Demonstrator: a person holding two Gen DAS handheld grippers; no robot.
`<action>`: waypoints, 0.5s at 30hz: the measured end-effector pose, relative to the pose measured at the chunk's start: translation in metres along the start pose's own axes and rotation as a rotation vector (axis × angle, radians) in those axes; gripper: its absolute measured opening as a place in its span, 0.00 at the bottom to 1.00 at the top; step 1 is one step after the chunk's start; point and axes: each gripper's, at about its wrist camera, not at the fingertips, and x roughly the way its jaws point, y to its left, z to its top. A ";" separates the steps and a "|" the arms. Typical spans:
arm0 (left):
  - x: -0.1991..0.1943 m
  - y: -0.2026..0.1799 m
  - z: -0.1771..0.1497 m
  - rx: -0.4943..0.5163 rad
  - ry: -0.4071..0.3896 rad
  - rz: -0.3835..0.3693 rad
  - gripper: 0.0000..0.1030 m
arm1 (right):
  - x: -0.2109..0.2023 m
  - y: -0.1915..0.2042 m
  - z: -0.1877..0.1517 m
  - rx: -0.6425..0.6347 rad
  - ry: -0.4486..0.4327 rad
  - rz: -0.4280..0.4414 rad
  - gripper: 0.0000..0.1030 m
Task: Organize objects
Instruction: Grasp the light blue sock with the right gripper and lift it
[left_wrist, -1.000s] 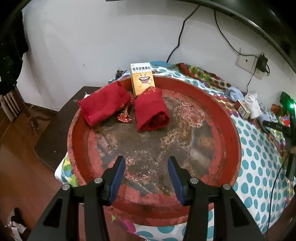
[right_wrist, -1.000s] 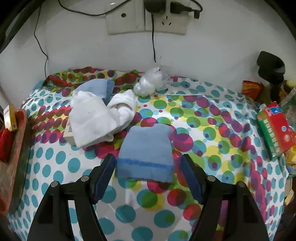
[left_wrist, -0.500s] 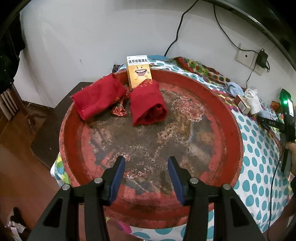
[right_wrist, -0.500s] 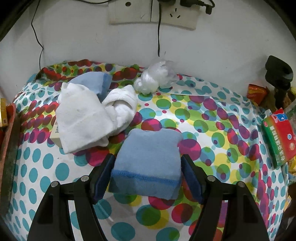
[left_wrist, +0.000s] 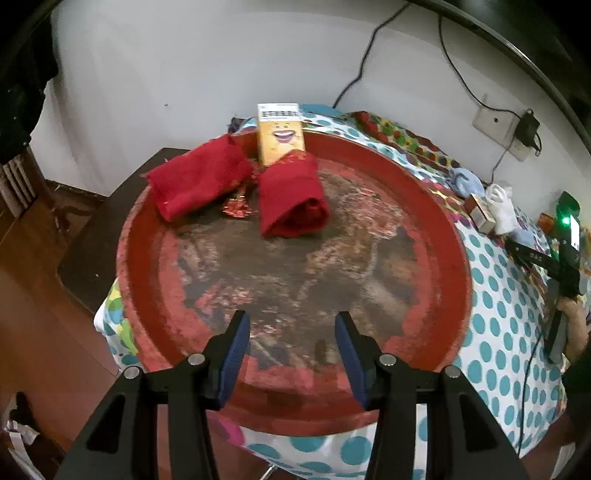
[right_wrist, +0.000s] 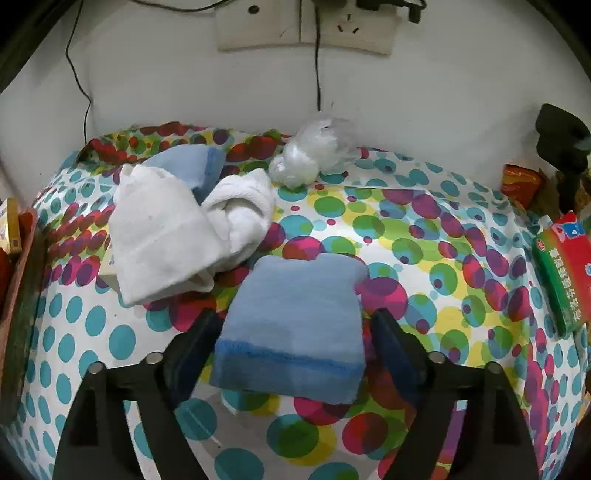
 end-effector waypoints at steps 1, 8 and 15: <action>0.000 -0.004 0.001 0.005 0.004 0.002 0.48 | 0.001 0.000 0.001 0.000 0.000 0.001 0.82; -0.003 -0.063 0.019 0.079 0.022 -0.055 0.48 | -0.001 -0.005 0.005 -0.036 -0.021 0.028 0.46; 0.015 -0.157 0.045 0.235 0.021 -0.089 0.48 | -0.015 -0.034 -0.013 -0.039 -0.026 0.042 0.43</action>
